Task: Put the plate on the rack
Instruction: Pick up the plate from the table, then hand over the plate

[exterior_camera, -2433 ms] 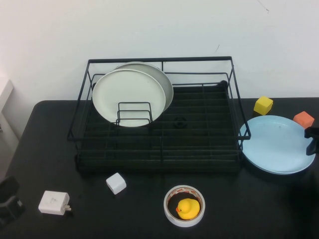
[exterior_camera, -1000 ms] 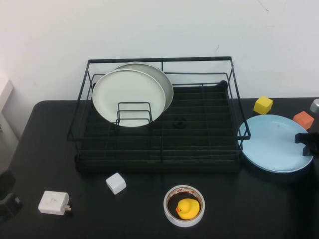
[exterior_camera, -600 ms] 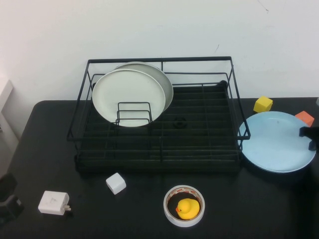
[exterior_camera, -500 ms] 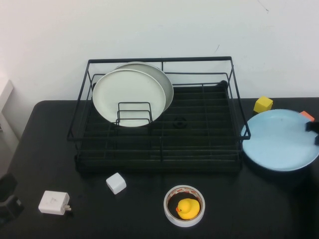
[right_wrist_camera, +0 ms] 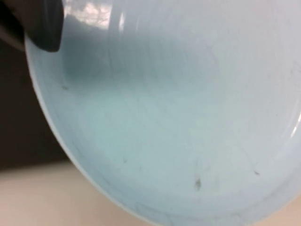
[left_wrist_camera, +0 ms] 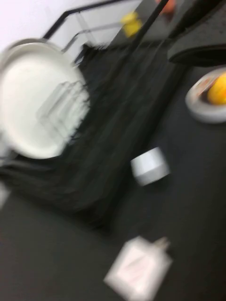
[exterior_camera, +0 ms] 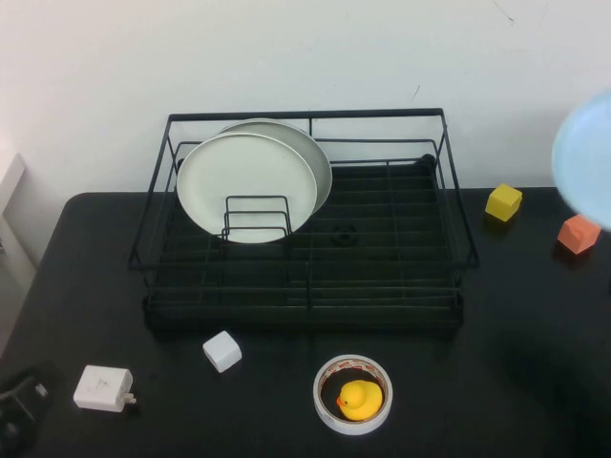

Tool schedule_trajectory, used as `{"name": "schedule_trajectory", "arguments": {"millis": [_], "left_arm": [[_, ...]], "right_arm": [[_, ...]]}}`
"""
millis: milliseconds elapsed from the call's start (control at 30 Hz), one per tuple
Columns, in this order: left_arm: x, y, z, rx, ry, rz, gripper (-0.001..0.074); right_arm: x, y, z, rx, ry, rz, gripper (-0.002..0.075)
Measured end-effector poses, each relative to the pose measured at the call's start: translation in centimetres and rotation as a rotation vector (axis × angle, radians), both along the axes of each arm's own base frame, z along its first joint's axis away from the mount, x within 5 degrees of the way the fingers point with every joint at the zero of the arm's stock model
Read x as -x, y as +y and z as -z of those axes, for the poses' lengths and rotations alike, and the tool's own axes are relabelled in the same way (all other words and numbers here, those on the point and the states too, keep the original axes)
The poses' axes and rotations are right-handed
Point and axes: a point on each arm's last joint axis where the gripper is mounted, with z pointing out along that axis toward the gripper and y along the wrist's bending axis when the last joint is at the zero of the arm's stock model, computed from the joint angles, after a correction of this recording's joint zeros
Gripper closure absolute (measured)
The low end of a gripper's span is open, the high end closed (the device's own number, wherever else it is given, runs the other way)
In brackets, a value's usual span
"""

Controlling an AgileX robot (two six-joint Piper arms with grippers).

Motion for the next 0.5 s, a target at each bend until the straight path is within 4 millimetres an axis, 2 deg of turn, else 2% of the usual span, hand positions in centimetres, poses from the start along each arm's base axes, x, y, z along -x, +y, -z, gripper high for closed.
{"name": "schedule_trajectory", "arguments": {"millis": [133, 267, 400, 500], "left_arm": [[0.5, -1.1, 0.3, 0.184, 0.106, 0.056, 0.0737], [1.0, -2.6, -0.3, 0.298, 0.094, 0.203, 0.0737], [1.3, -3.6, -2.0, 0.445, -0.022, 0.33, 0.0716], [1.5, -4.0, -3.0, 0.432, -0.108, 0.4, 0.0604]], "right_arm": [[2.5, 1.3, -5.4, 0.037, -0.127, -0.058, 0.0715], [5.1, 4.1, -9.6, 0.034, -0.229, -0.211, 0.0715], [7.8, 8.2, -11.9, -0.029, -0.262, -0.462, 0.0715], [9.5, 11.3, -12.3, -0.107, -0.252, -0.641, 0.0715]]}}
